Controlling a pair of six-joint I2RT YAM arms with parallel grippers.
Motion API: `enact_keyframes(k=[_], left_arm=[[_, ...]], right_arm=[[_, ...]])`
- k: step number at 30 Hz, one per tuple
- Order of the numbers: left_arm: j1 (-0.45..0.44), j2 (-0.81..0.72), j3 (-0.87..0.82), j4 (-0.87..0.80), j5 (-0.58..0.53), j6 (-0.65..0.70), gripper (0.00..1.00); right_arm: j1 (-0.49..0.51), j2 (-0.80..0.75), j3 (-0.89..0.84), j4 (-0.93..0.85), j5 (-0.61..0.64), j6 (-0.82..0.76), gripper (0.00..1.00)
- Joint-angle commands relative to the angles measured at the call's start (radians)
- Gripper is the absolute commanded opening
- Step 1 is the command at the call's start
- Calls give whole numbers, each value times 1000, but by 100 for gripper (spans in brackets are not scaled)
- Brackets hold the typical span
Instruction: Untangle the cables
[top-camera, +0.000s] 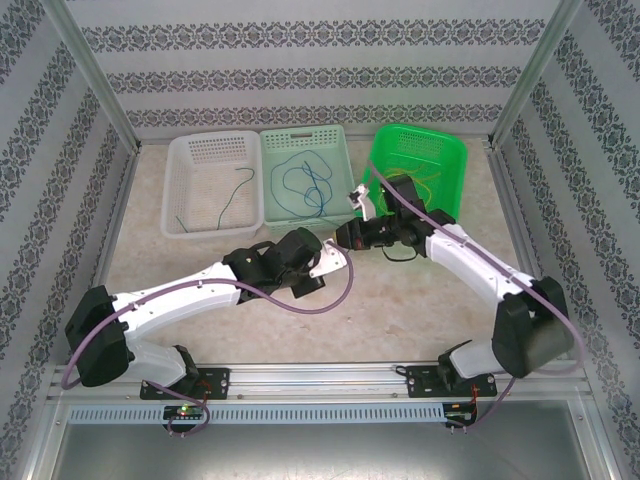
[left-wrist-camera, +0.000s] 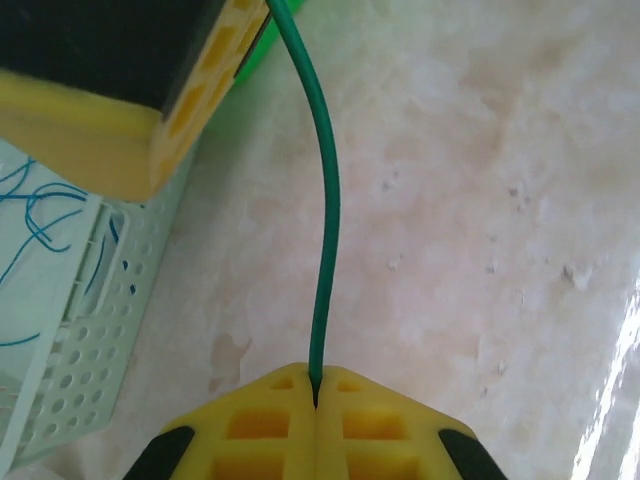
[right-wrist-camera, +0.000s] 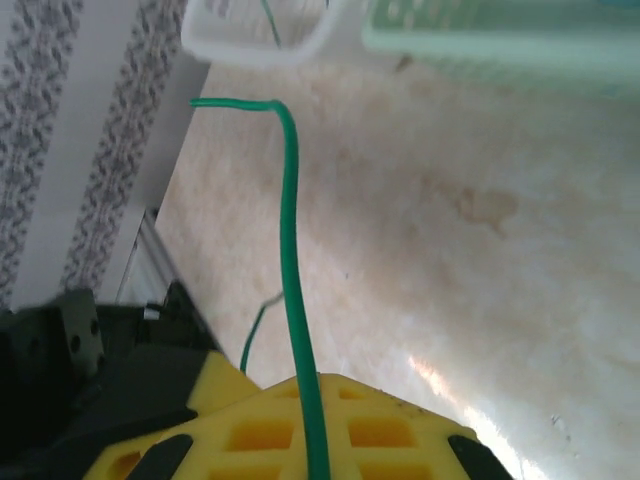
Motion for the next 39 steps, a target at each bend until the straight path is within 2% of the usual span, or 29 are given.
enact_keyframes(k=[1, 4, 8, 11, 15, 19, 25, 31, 36, 39], left_arm=[[-7, -11, -2, 19, -36, -105, 2], [5, 10, 14, 24, -53, -187, 3], [28, 40, 39, 40, -37, -327, 3], [49, 56, 53, 72, 39, -419, 4], [70, 82, 76, 113, 152, -496, 4], [92, 90, 82, 160, 235, -559, 4], [124, 67, 62, 276, 364, -629, 4], [144, 82, 50, 333, 458, -680, 5], [151, 84, 45, 351, 523, -674, 4], [164, 73, 44, 337, 511, -667, 4]], right_arm=[[-10, -66, -31, 145, 152, 109, 0], [14, -135, -85, 253, 283, 180, 0], [119, -236, -143, 316, 559, 166, 0], [214, -294, -166, 353, 775, 132, 1], [290, -358, -236, 501, 1028, 144, 0], [327, -371, -294, 629, 1185, 183, 0], [412, -310, -289, 690, 1314, 186, 0], [453, -290, -309, 761, 1428, 229, 0], [451, -291, -295, 730, 1423, 219, 0], [429, -279, -274, 692, 1350, 209, 10]])
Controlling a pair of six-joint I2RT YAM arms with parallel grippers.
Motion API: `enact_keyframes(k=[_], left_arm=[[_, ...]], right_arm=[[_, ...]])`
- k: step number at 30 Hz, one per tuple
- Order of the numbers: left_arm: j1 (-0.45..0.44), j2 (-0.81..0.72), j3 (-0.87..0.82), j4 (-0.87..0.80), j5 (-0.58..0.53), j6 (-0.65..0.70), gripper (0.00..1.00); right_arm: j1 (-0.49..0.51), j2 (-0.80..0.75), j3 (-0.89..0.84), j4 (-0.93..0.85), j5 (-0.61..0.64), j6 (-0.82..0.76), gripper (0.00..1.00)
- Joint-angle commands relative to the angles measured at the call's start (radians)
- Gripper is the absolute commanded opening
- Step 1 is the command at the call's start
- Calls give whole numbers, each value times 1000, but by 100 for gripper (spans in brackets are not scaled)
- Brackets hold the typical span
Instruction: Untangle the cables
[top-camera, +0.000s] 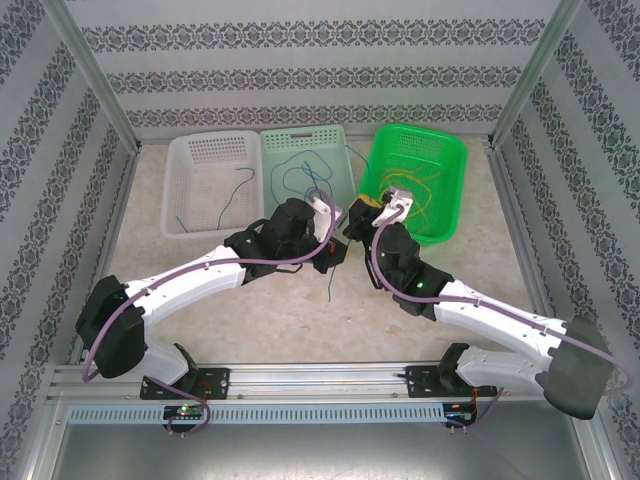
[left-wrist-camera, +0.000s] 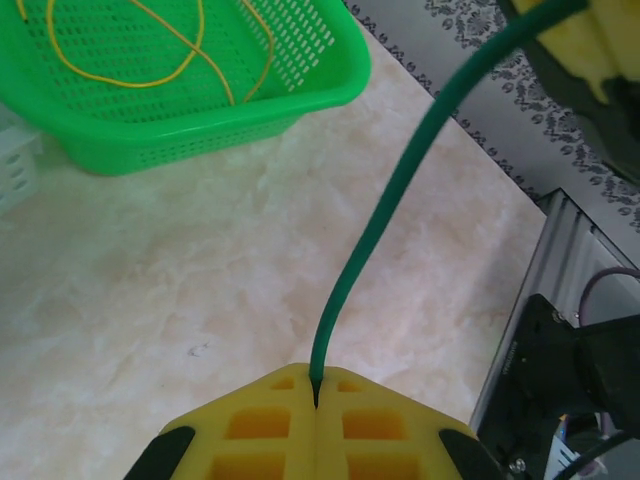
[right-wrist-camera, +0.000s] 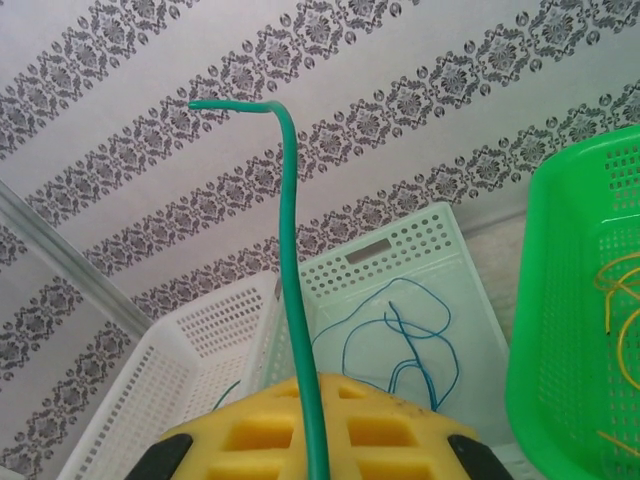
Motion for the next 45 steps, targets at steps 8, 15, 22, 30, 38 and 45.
enact_keyframes(k=[8, 15, 22, 30, 38, 45], left_arm=[[168, -113, 1, -93, -94, 37, 4], [386, -101, 130, -281, -164, 142, 5], [534, 146, 377, -475, -181, 245, 6], [691, 329, 528, -569, -161, 220, 3], [766, 410, 536, -613, -161, 196, 25], [766, 381, 486, -554, -182, 166, 75]], right_arm=[[-118, -2, 112, -231, -242, -22, 77], [-232, -35, 137, -427, -363, 13, 81], [-290, -82, 80, -488, -417, 57, 81], [-324, -142, 73, -609, -419, 29, 82], [-385, -196, 17, -629, -439, 43, 82], [-426, -194, 21, -688, -443, -28, 83]])
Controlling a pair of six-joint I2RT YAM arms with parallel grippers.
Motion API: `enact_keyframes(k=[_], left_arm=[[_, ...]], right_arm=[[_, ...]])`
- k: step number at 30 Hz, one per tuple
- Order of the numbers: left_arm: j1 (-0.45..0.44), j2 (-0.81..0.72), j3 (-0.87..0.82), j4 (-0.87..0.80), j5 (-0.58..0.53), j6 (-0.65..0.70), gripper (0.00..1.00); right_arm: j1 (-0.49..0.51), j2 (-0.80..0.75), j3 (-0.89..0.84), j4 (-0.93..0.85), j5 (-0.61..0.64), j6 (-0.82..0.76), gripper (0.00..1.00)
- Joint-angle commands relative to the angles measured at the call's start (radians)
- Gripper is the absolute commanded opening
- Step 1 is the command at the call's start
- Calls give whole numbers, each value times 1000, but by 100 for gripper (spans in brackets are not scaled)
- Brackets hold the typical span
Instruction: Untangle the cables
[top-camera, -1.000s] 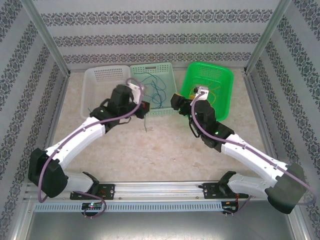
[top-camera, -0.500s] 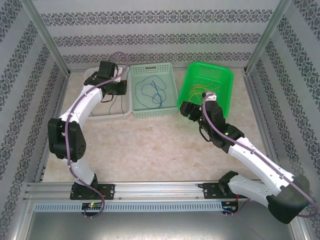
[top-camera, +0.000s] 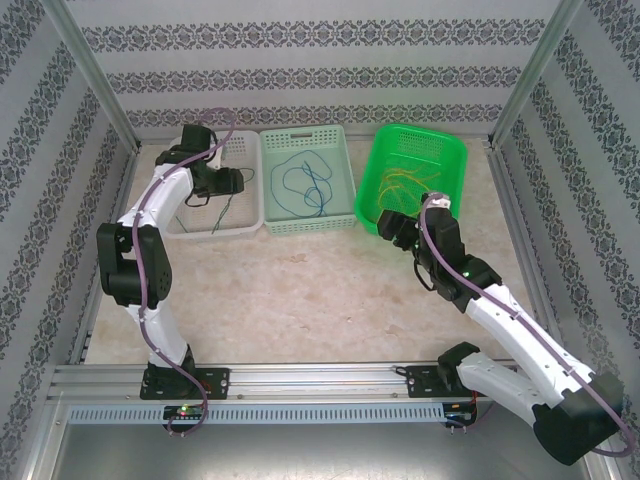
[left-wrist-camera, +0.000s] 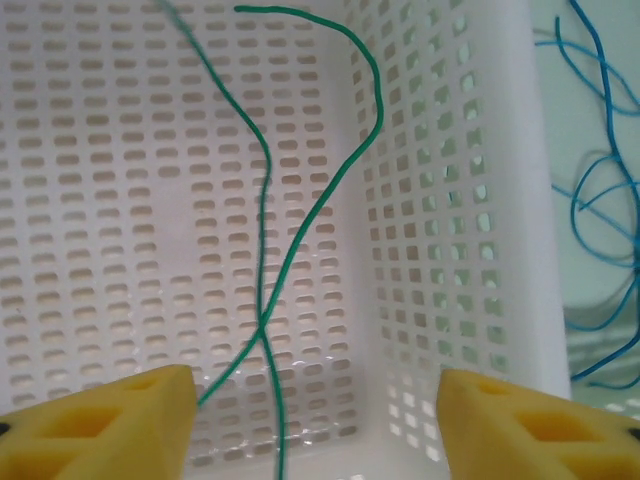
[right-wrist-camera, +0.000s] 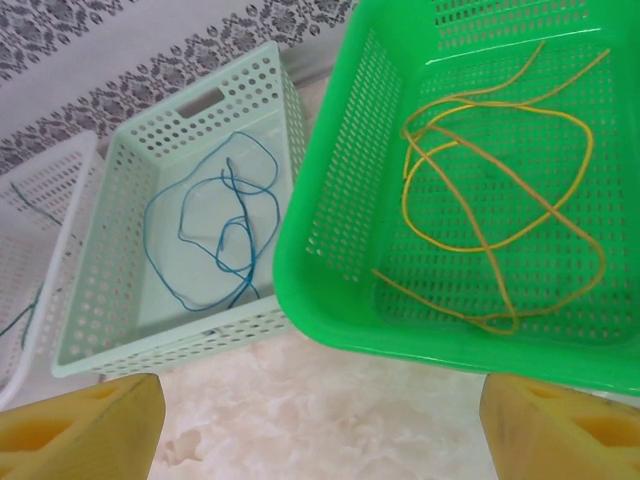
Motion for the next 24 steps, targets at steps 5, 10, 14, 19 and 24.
enact_keyframes(k=[5, 10, 14, 19, 24], left_arm=[[-2, -120, -98, 88, -29, -50, 95], [-8, -315, -303, 243, -83, -93, 100], [-16, -472, -518, 386, -116, -79, 100], [-16, -599, -692, 482, -210, -61, 100], [-16, -652, -803, 569, -292, -48, 100]], right_arm=[[-58, -50, -32, -84, 64, -129, 88], [-101, -120, -142, 10, 264, -379, 98], [-203, -110, -237, 157, 289, -569, 98], [-339, -81, -405, 543, 180, -636, 98], [-413, 65, -508, 869, 59, -578, 98]])
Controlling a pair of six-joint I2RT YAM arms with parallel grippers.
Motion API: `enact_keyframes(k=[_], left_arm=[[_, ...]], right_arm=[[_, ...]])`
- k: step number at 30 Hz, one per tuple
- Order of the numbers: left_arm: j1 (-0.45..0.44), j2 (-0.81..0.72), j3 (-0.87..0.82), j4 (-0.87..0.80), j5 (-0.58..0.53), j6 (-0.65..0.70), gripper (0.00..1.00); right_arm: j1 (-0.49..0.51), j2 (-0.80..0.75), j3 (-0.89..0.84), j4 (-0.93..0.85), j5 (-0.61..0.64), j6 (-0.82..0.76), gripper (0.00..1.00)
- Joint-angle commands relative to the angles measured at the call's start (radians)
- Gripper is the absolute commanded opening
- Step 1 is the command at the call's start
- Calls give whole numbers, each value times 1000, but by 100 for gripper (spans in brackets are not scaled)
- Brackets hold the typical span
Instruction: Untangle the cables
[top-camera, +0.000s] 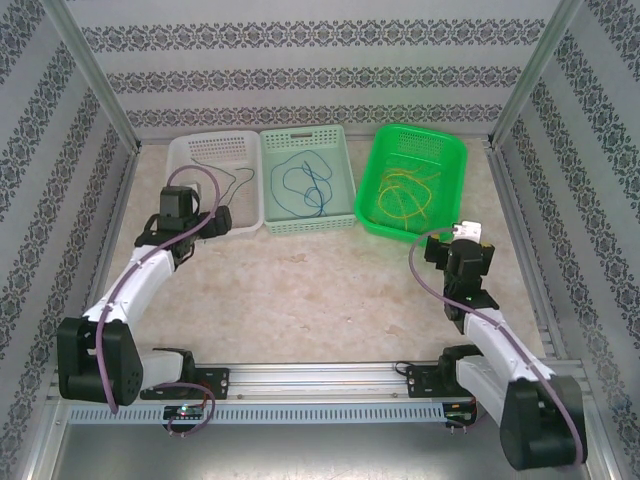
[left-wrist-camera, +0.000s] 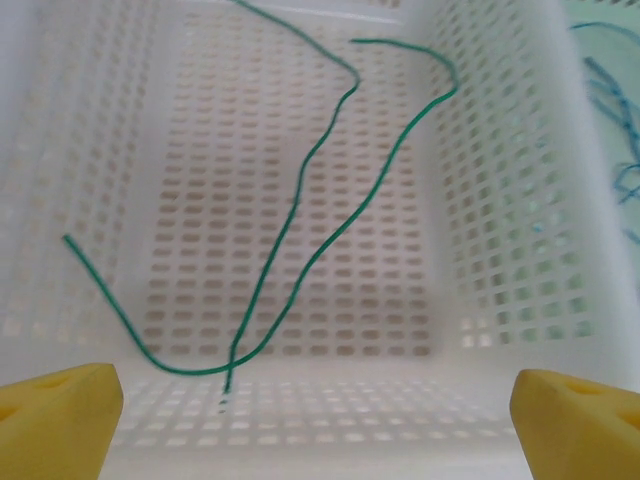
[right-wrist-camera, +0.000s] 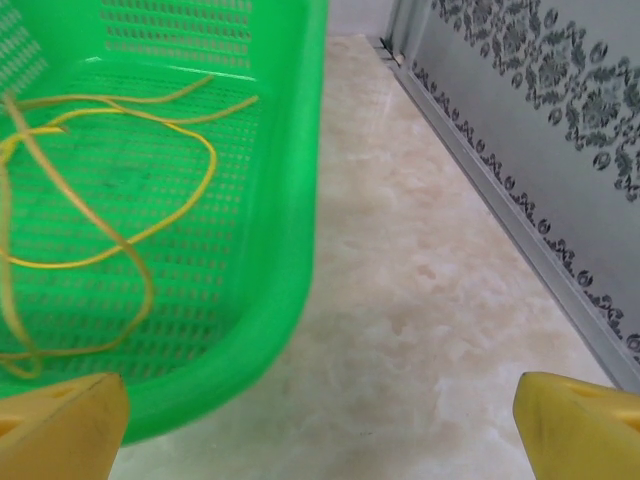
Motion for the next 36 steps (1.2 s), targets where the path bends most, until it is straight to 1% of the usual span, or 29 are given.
enact_keyframes(k=[1, 5, 7, 10, 11, 12, 13, 14, 15, 16, 17, 18, 20, 22, 26, 29, 30, 31, 32, 33, 35, 36], left_arm=[[-10, -44, -55, 147, -90, 18, 100], [-16, -96, -174, 321, -146, 57, 100], [-20, -123, -233, 411, -176, 85, 100], [-24, -133, -298, 536, -232, 120, 100], [-24, -130, -310, 571, -236, 133, 100], [-26, -126, -317, 591, -235, 154, 100], [-27, -124, -324, 606, -236, 173, 100], [-27, -117, -338, 632, -235, 197, 100], [-27, -105, -356, 673, -236, 218, 100], [-27, -93, -373, 708, -240, 231, 100], [-27, -74, -392, 753, -241, 237, 100], [-27, -52, -406, 790, -237, 240, 100], [-27, 15, -427, 867, -226, 254, 100], [-26, 87, -425, 904, -227, 247, 100], [-27, 231, -458, 1099, -161, 254, 100], [-20, 338, -463, 1217, -151, 256, 100], [-16, 314, -450, 1140, -143, 243, 100], [-11, 305, -445, 1128, -138, 240, 100], [-12, 323, -453, 1174, -136, 247, 100], [-12, 309, -448, 1134, -135, 242, 100], [-12, 320, -445, 1148, -146, 241, 100], [-8, 310, -434, 1112, -145, 234, 100]], right_arm=[[-13, 107, -20, 349, -112, -7, 98], [-13, 345, -2, 556, -121, 24, 98], [-5, 400, 51, 520, -166, -19, 98], [12, 572, 68, 646, -224, -69, 98], [0, 610, 68, 697, -246, -57, 98], [-12, 576, 98, 611, -234, -37, 98], [-12, 557, 111, 570, -224, -34, 98], [-11, 581, 103, 631, -229, -42, 98], [-10, 591, 101, 643, -230, -39, 98], [-12, 574, 110, 589, -234, -42, 98], [-12, 565, 116, 577, -236, -41, 98], [-12, 581, 106, 621, -234, -43, 98], [-13, 568, 114, 578, -235, -42, 98], [-12, 576, 107, 604, -235, -43, 98], [-13, 570, 111, 591, -234, -43, 98], [-13, 572, 110, 594, -234, -43, 98], [-11, 573, 108, 598, -234, -43, 98], [-11, 573, 108, 598, -232, -45, 98], [-11, 572, 109, 597, -232, -44, 98], [-11, 573, 110, 597, -232, -44, 98], [-11, 573, 110, 596, -234, -44, 98], [-11, 572, 110, 596, -236, -44, 98]])
